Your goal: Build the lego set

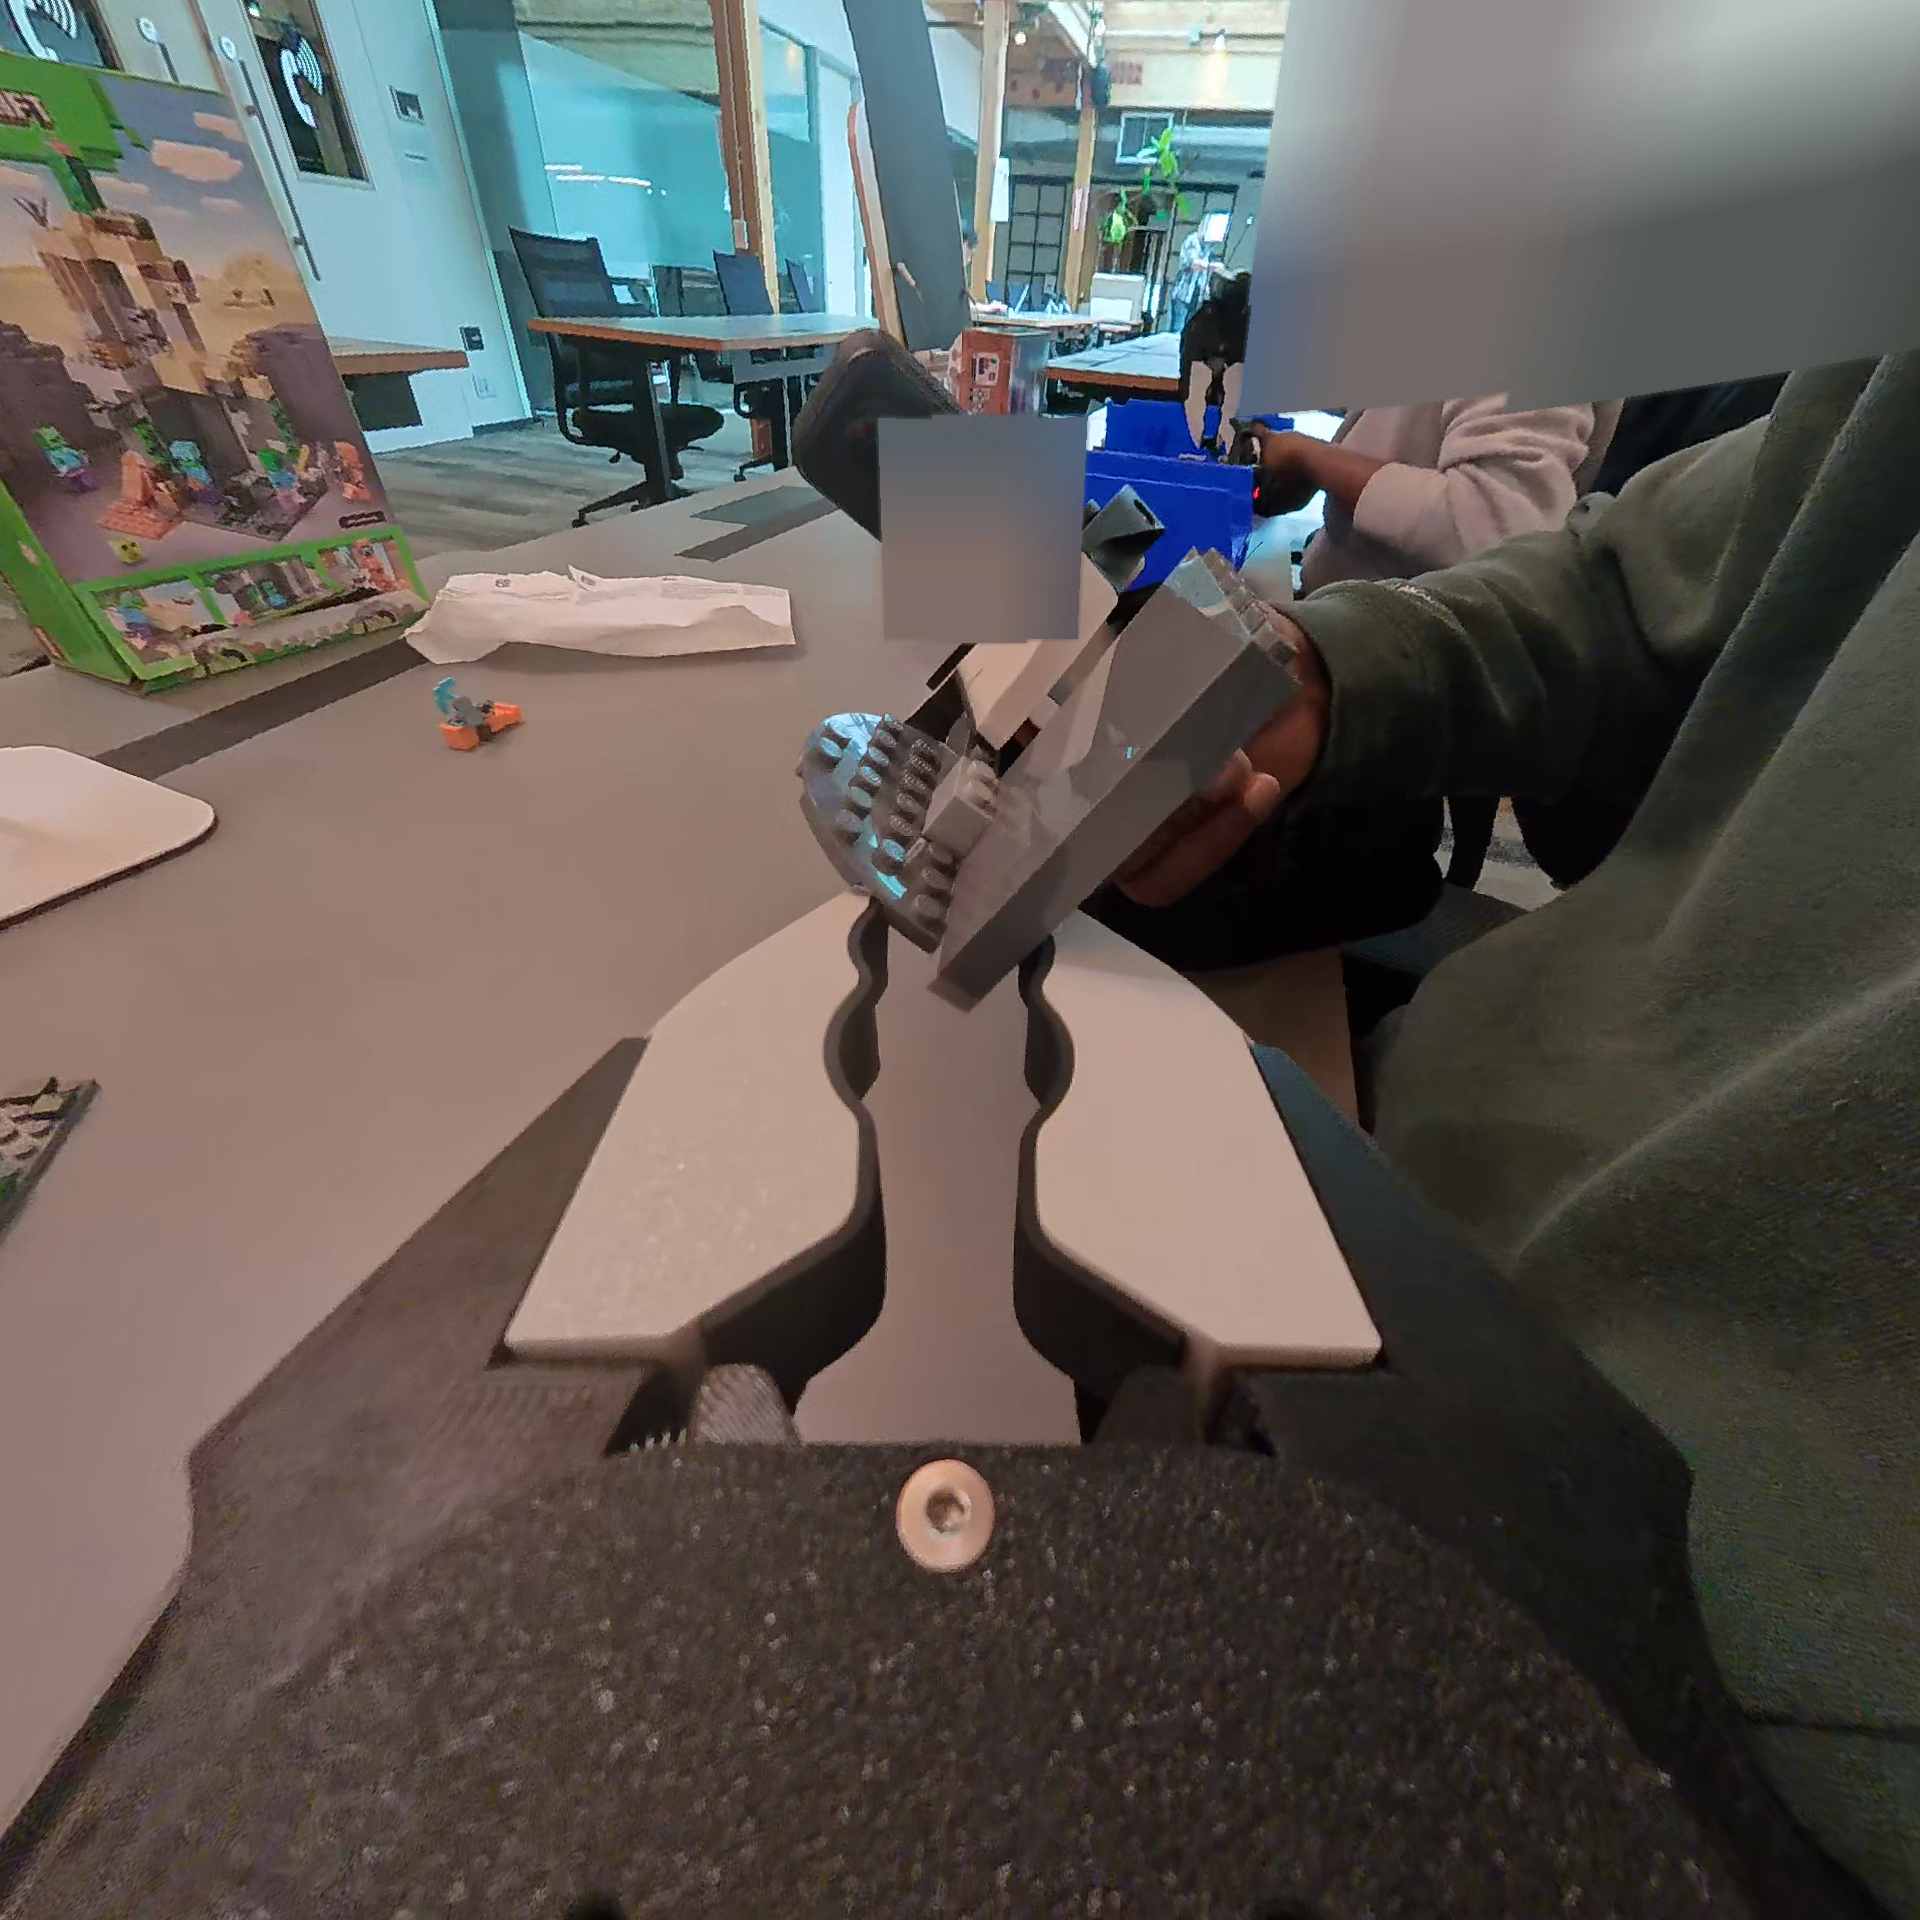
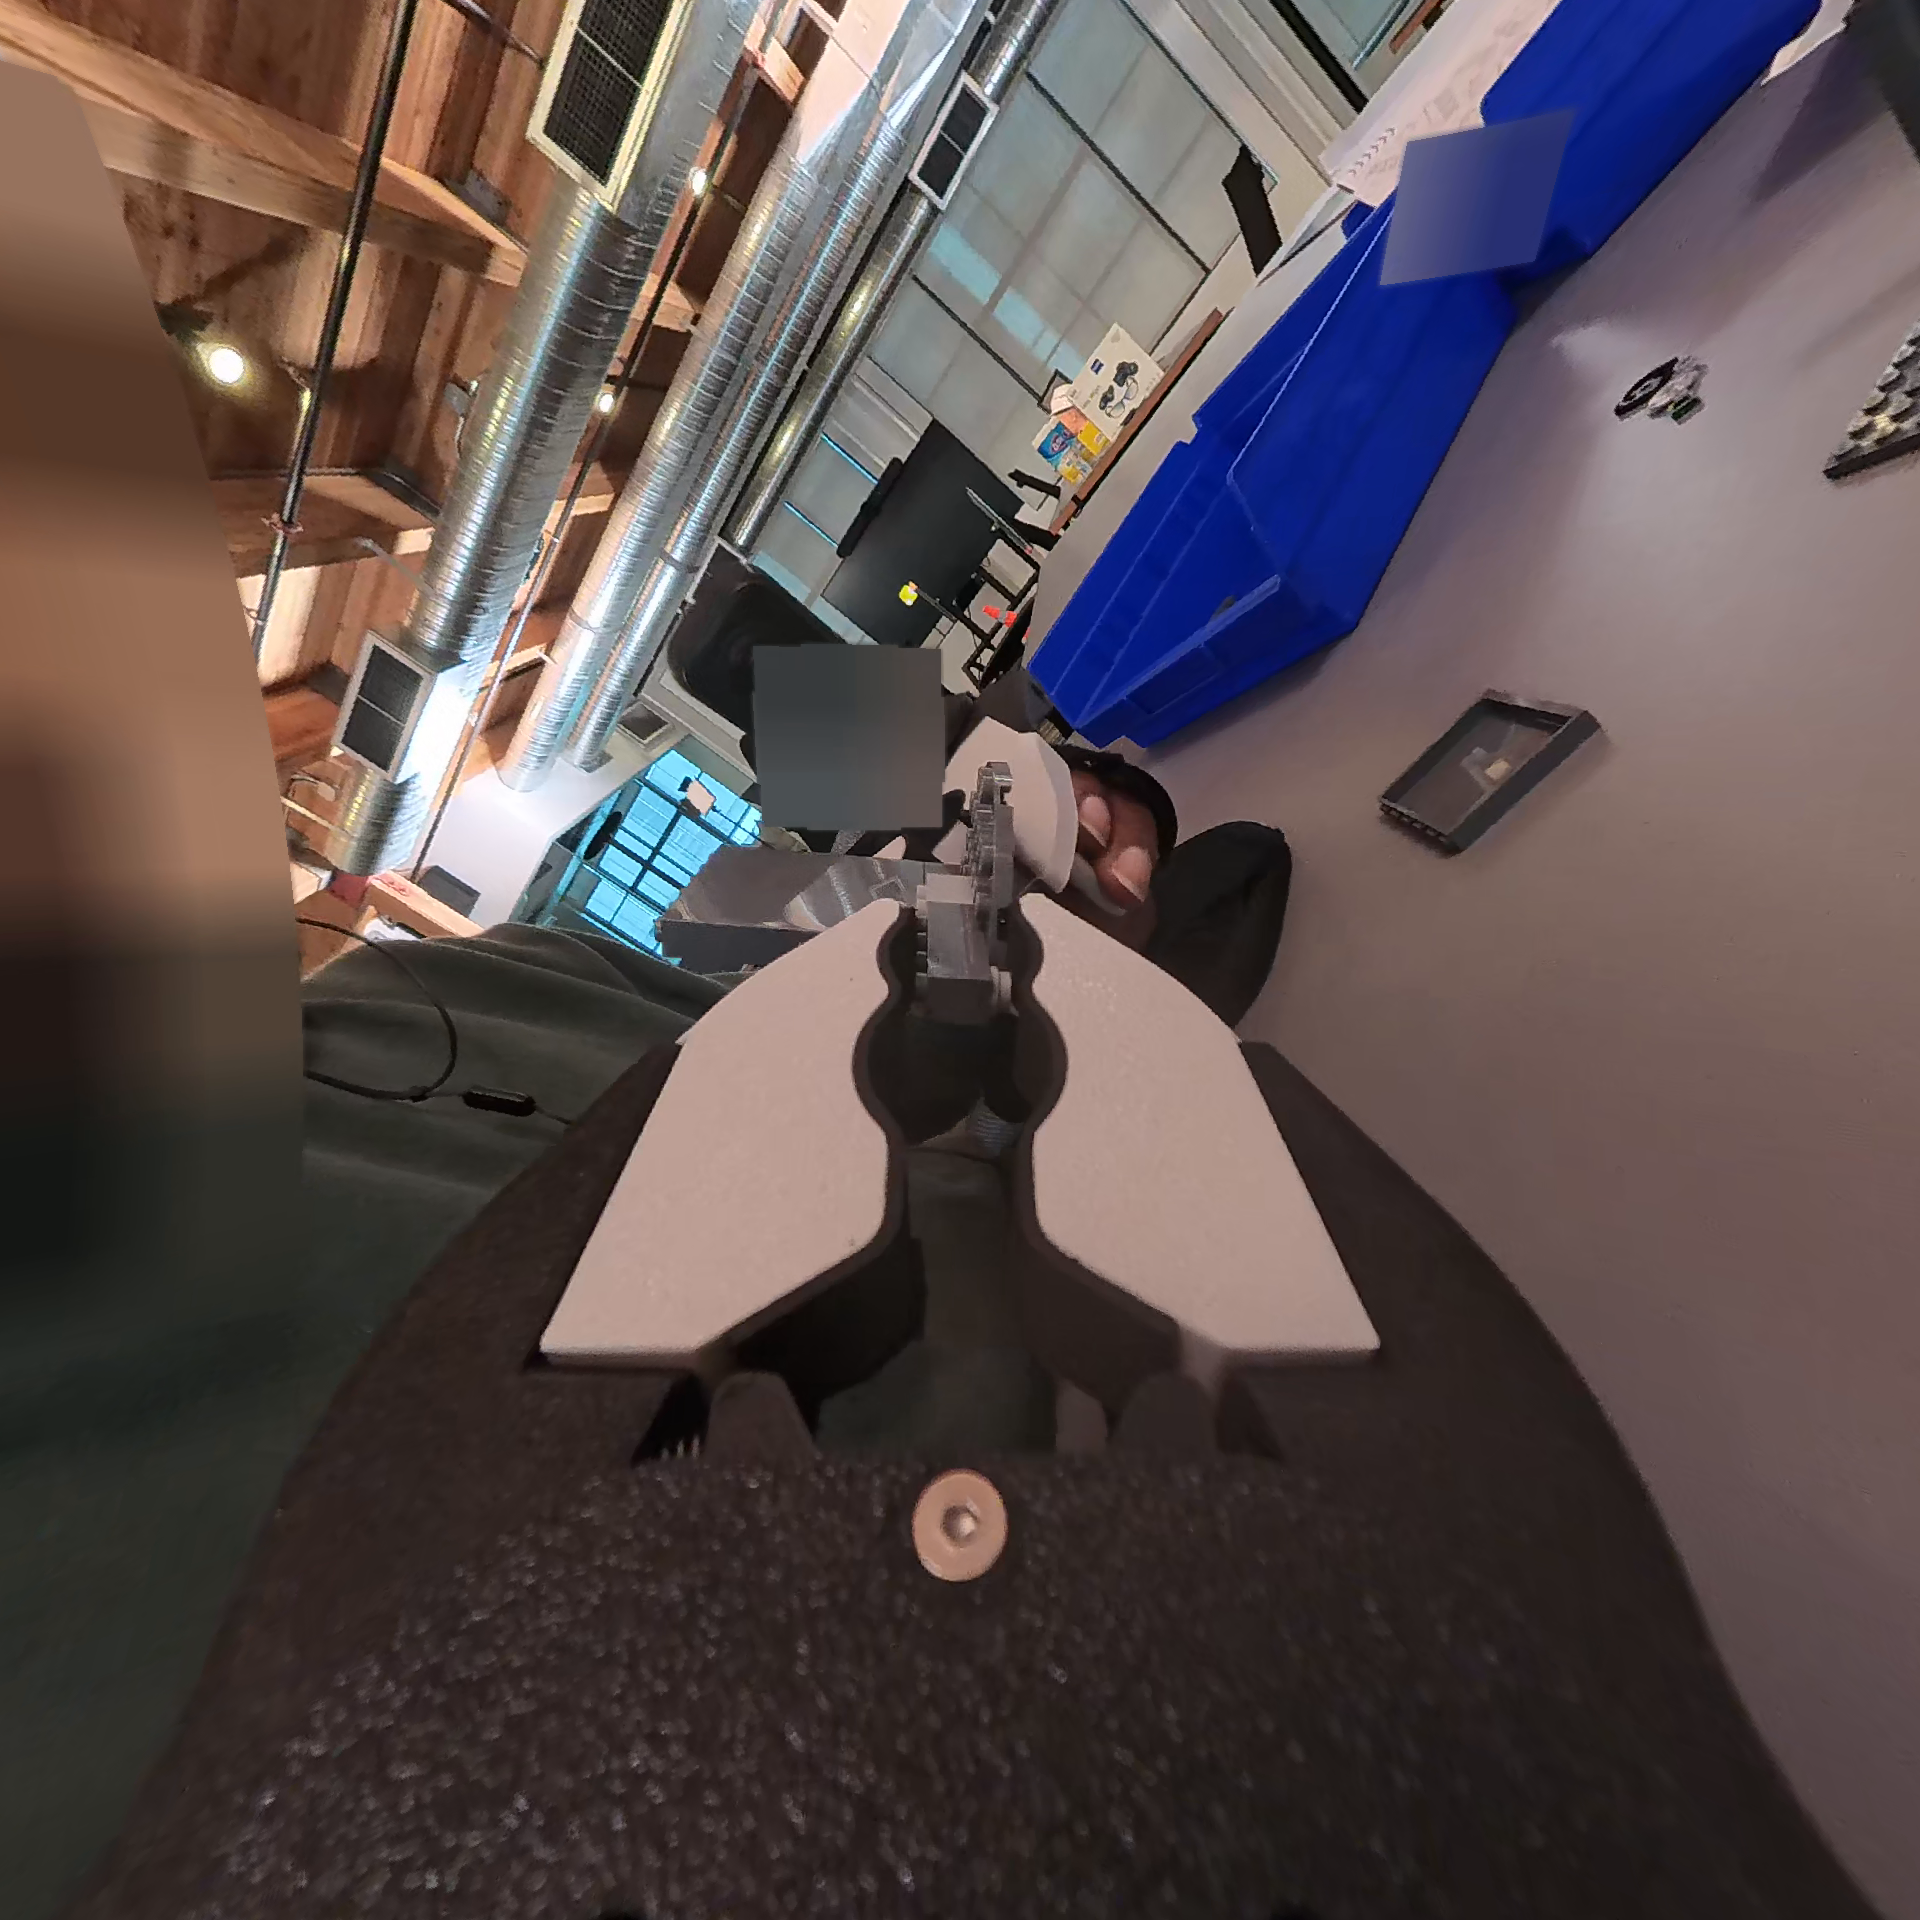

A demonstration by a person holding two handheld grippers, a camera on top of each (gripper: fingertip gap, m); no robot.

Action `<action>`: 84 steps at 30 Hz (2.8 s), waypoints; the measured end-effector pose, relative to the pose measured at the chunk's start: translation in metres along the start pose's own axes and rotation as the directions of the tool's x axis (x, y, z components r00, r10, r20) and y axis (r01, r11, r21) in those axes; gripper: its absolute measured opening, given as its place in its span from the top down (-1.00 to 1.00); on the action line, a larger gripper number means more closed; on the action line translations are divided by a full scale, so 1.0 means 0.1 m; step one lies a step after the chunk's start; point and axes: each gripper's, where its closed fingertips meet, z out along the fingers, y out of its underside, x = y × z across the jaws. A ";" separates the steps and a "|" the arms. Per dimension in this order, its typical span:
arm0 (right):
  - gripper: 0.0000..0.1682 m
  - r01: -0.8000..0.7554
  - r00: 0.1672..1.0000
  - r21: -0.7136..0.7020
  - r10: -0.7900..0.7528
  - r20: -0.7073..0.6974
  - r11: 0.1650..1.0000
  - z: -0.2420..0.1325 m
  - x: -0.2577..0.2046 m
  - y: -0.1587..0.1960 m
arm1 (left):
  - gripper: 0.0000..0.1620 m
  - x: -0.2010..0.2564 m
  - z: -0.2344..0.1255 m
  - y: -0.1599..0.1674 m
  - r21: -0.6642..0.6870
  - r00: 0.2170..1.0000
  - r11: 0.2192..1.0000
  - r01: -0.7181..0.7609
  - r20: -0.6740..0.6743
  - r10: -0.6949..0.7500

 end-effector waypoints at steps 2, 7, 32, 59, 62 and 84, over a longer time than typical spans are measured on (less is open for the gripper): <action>0.81 0.009 1.000 -0.002 -0.009 0.001 1.000 0.00 -0.01 0.00 | 0.71 0.00 0.00 0.00 0.002 1.000 1.000 -0.006 0.004 0.006; 0.80 0.042 0.999 -0.015 -0.042 0.015 0.999 0.02 -0.06 0.01 | 0.71 0.02 -0.02 0.01 0.000 1.000 1.000 -0.028 0.011 0.028; 0.81 0.300 0.952 -0.069 -0.294 0.083 0.951 0.13 -0.26 0.15 | 0.71 0.19 -0.06 -0.12 -0.037 0.936 0.943 -0.330 0.122 0.332; 0.73 0.153 0.987 -0.068 -0.149 0.063 0.986 0.14 -0.19 0.11 | 0.71 0.16 -0.13 -0.12 0.078 0.993 0.992 -0.095 0.073 0.089; 0.73 0.144 0.989 -0.072 -0.140 0.050 0.987 0.14 -0.16 0.11 | 0.71 0.15 -0.15 -0.10 0.093 0.997 0.994 -0.055 0.064 0.049; 0.74 0.090 0.995 -0.116 -0.086 0.041 0.989 0.31 -0.02 0.06 | 0.72 0.02 -0.47 -0.14 0.229 0.987 0.961 0.156 0.006 -0.161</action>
